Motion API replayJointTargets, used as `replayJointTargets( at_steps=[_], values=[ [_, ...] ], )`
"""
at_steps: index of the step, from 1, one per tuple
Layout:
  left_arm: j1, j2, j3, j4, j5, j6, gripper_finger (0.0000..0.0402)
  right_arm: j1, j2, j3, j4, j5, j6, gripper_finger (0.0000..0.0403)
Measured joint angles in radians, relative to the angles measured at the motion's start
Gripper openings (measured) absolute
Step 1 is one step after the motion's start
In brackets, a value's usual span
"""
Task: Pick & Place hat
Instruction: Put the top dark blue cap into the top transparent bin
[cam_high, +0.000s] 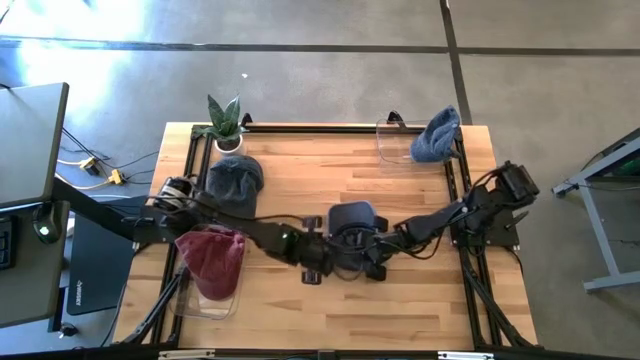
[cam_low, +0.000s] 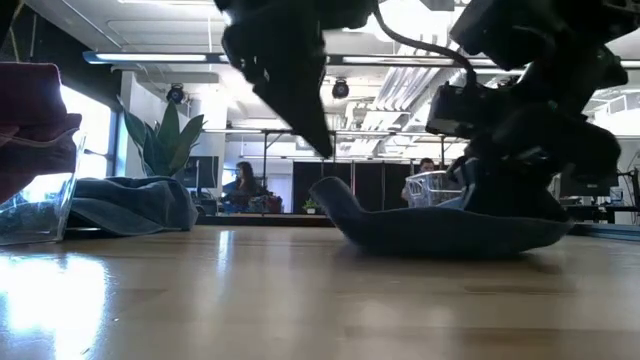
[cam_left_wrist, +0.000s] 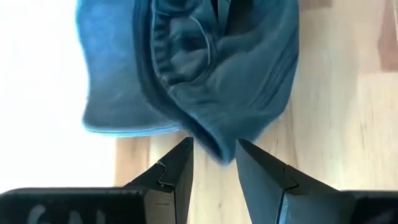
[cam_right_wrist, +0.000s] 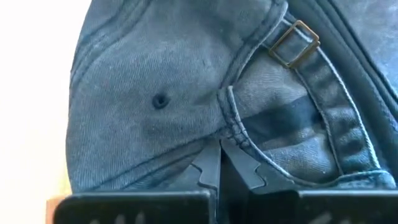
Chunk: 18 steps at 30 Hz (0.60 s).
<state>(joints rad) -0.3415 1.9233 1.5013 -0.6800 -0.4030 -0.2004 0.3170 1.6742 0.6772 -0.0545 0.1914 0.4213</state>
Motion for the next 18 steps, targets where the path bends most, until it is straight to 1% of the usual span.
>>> replayJointTargets(
  at_steps=[3,7,8,9,11,14,16,18],
  values=[
    [-0.048,-0.021,-0.001,-0.038,-0.079,0.063,0.0114,0.008,-0.064,-0.006,-0.043,-0.019,-0.004,0.0001],
    [-0.118,-0.020,-0.002,0.007,-0.186,0.172,0.0114,0.025,-0.152,-0.006,-0.075,0.005,-0.004,0.0003],
    [-0.130,-0.013,-0.001,0.045,-0.188,0.204,0.0114,0.029,-0.168,-0.006,-0.079,0.015,-0.004,0.0004],
    [-0.137,0.000,0.001,0.090,-0.175,0.241,0.0114,0.032,-0.177,-0.006,-0.083,0.020,-0.004,0.0004],
    [-0.139,0.041,0.000,0.163,-0.115,0.325,0.0114,0.033,-0.179,-0.006,-0.083,0.026,-0.004,0.0002],
    [-0.130,0.108,-0.003,0.254,-0.035,0.500,0.0115,0.033,-0.182,-0.006,-0.082,0.023,-0.004,0.0002],
    [-0.121,0.149,0.000,0.312,-0.014,0.616,0.0118,0.033,-0.182,-0.006,-0.087,0.027,-0.002,0.0003],
    [-0.113,0.178,-0.003,0.329,-0.026,0.682,0.0127,0.033,-0.182,-0.006,-0.087,0.027,-0.002,0.0003]
  ],
)
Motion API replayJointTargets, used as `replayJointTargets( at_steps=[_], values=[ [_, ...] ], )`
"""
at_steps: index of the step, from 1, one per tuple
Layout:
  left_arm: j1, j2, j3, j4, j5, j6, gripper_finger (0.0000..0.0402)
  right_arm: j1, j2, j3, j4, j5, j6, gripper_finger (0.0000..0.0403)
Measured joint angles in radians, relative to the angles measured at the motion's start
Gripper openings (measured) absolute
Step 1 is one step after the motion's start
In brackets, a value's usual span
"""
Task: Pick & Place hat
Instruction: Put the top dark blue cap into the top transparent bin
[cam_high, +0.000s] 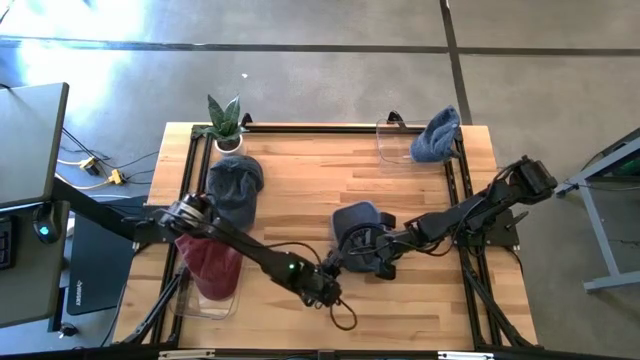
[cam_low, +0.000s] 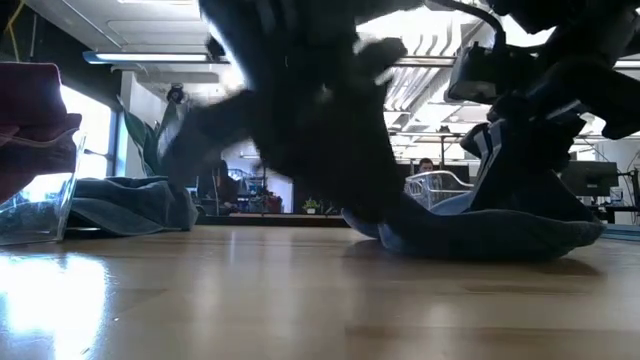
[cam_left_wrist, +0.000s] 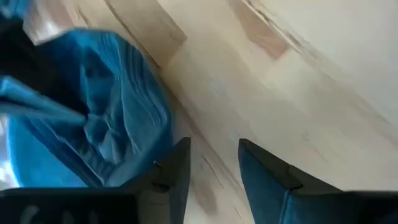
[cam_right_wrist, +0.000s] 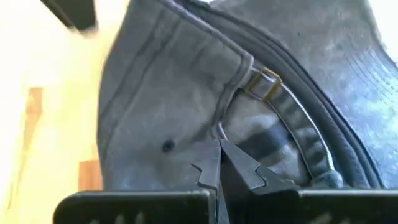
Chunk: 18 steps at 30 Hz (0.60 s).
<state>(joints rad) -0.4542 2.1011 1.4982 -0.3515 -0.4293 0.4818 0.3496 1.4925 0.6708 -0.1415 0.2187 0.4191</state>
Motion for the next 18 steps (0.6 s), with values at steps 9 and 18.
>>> replayJointTargets(
  at_steps=[9,18],
  values=[
    [0.048,0.032,0.002,0.091,-0.031,0.010,0.0197,0.000,0.000,0.000,0.000,-0.011,-0.001,0.0003],
    [0.033,0.032,0.002,0.131,-0.169,-0.040,0.0207,0.000,0.026,0.000,-0.003,-0.045,-0.001,0.0003]
  ],
)
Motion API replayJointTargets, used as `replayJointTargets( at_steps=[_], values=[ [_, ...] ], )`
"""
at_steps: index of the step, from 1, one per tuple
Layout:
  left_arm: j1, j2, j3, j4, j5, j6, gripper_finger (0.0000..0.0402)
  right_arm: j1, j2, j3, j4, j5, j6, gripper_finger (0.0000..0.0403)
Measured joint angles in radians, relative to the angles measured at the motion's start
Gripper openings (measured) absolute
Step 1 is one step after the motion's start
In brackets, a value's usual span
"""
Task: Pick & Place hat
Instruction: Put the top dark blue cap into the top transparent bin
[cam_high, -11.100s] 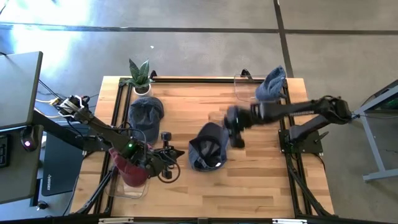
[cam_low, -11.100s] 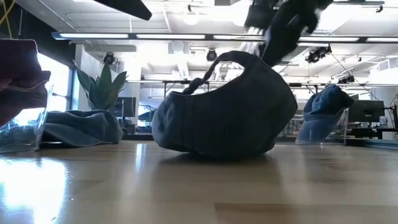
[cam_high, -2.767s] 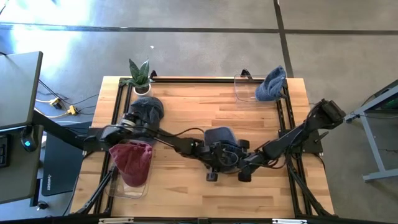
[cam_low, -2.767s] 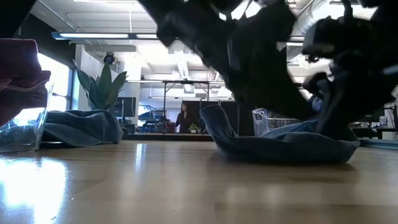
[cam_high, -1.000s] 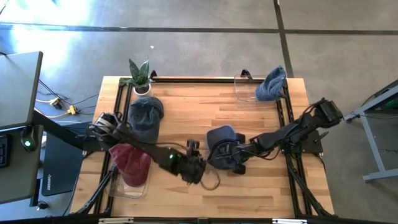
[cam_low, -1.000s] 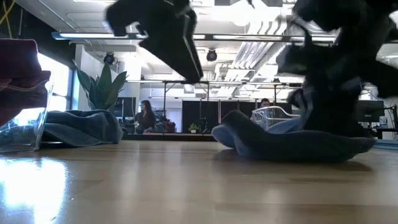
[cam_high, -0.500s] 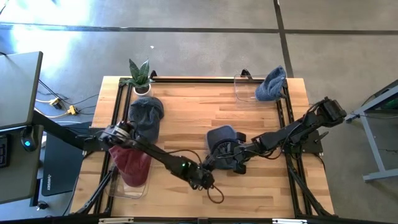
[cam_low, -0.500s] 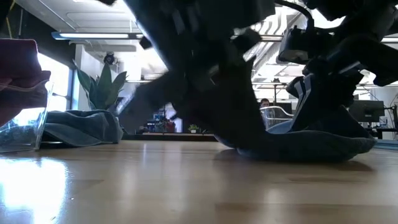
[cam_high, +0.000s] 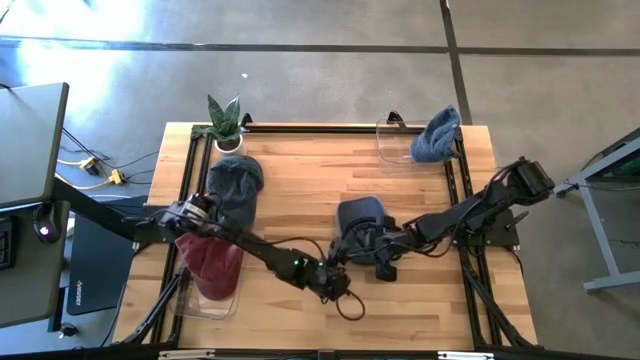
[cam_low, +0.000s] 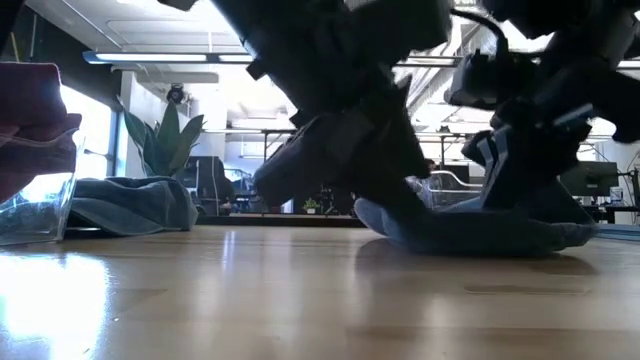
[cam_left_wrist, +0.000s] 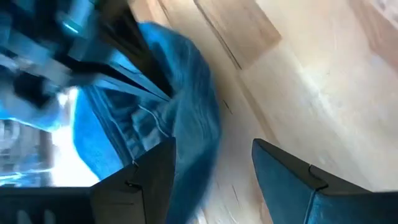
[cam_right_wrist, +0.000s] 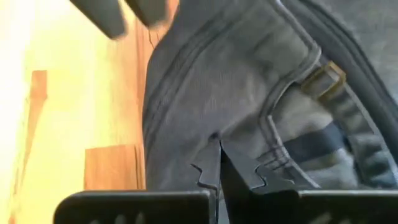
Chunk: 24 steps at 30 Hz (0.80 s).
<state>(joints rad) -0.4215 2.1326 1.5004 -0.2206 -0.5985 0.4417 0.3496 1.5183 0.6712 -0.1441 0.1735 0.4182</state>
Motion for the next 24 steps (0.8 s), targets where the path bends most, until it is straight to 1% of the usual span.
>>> replayJointTargets(
  at_steps=[4,6,9,11,13,15,17,18,22,24],
  values=[
    [-0.005,0.000,0.000,0.016,-0.049,-0.001,0.0207,0.000,0.040,0.000,0.000,-0.032,-0.015,0.0002],
    [0.008,0.000,0.000,0.010,-0.056,-0.001,0.0207,0.000,0.052,0.000,0.000,-0.052,-0.024,0.0004],
    [0.035,0.002,0.000,-0.028,-0.041,-0.039,0.0207,0.000,0.054,0.000,0.005,-0.080,-0.032,0.0002],
    [0.059,0.026,0.003,-0.033,-0.031,-0.079,0.0203,0.006,0.054,0.000,0.009,-0.087,-0.040,0.0001],
    [0.076,0.036,-0.003,-0.086,0.014,-0.102,0.0190,0.016,0.054,0.000,0.018,-0.089,-0.058,0.0003],
    [0.086,0.031,0.000,-0.086,0.080,-0.108,0.0165,0.025,0.053,0.002,0.019,-0.086,-0.061,0.0004],
    [0.088,0.030,0.001,-0.090,0.156,-0.108,0.0131,0.032,0.051,0.002,0.016,-0.078,-0.061,0.0002],
    [0.088,0.032,0.000,-0.093,0.176,-0.107,0.0112,0.033,0.051,0.002,0.013,-0.078,-0.060,0.0002],
    [0.082,0.032,0.000,-0.069,0.215,-0.106,0.0026,0.033,0.051,0.002,0.013,-0.075,-0.037,0.0003],
    [0.074,0.015,-0.002,-0.061,0.231,-0.098,0.0009,0.033,0.051,0.002,0.014,-0.077,-0.042,0.0002]
  ],
)
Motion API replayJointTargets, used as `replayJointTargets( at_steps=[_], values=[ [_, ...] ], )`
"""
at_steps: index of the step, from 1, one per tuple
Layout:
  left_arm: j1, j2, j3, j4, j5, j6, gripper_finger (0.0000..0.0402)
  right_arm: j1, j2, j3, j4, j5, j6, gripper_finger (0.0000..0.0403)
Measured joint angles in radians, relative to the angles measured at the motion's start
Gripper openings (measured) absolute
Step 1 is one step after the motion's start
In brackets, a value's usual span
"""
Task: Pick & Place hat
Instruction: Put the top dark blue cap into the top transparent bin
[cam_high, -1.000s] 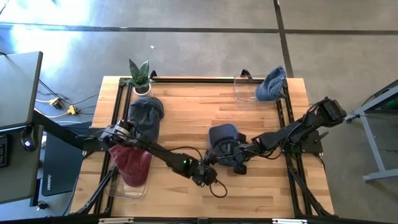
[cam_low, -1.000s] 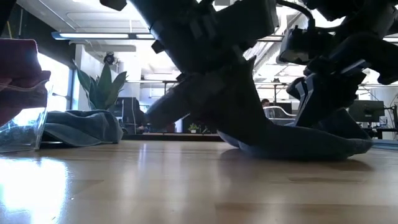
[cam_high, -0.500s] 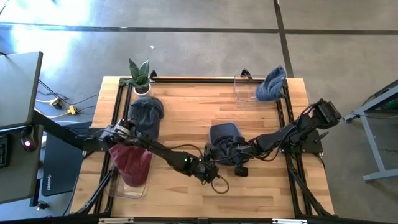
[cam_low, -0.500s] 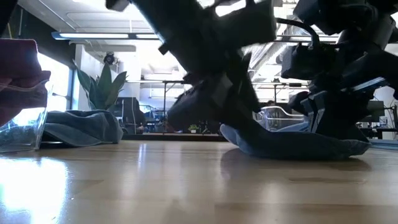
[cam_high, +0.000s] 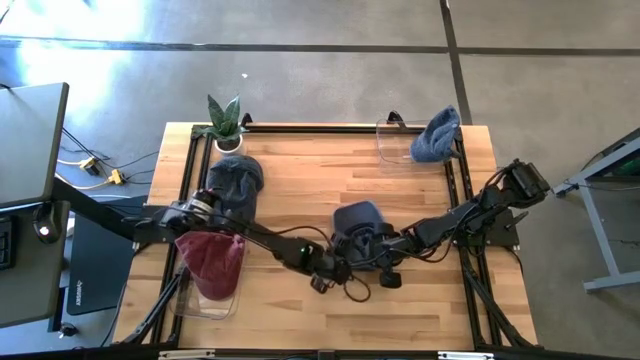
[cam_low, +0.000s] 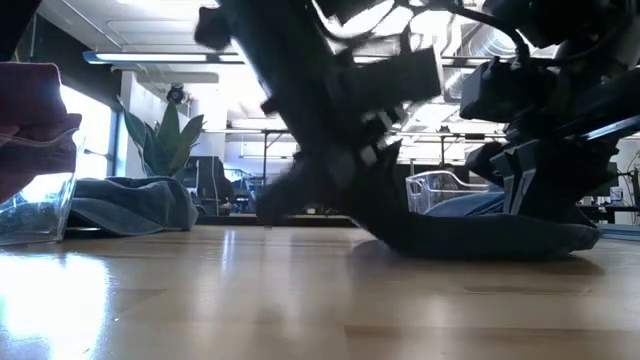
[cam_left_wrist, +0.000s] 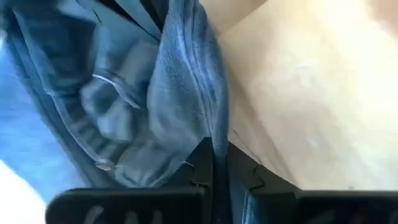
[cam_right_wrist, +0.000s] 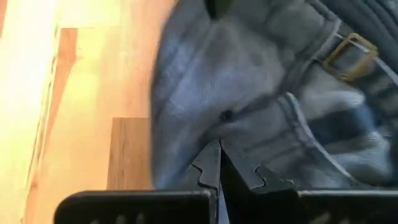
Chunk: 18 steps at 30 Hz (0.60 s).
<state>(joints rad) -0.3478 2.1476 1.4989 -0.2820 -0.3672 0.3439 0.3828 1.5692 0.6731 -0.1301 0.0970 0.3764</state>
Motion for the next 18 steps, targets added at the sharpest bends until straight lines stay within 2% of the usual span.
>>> replayJointTargets(
  at_steps=[5,9,13,18],
  values=[
    [-0.035,-0.061,0.004,-0.003,0.020,0.024,0.0023,0.019,-0.010,0.000,-0.003,0.022,-0.067,0.0002],
    [-0.040,-0.068,0.001,-0.013,0.077,0.025,0.0006,0.062,-0.072,0.000,-0.030,0.114,-0.078,0.0001],
    [-0.038,-0.070,0.001,-0.023,0.078,0.018,0.0006,0.129,-0.168,0.000,-0.058,0.205,-0.089,0.0002],
    [-0.038,-0.070,0.001,-0.029,0.078,0.018,0.0005,0.211,-0.201,0.001,-0.058,0.181,-0.092,0.0016]
  ],
)
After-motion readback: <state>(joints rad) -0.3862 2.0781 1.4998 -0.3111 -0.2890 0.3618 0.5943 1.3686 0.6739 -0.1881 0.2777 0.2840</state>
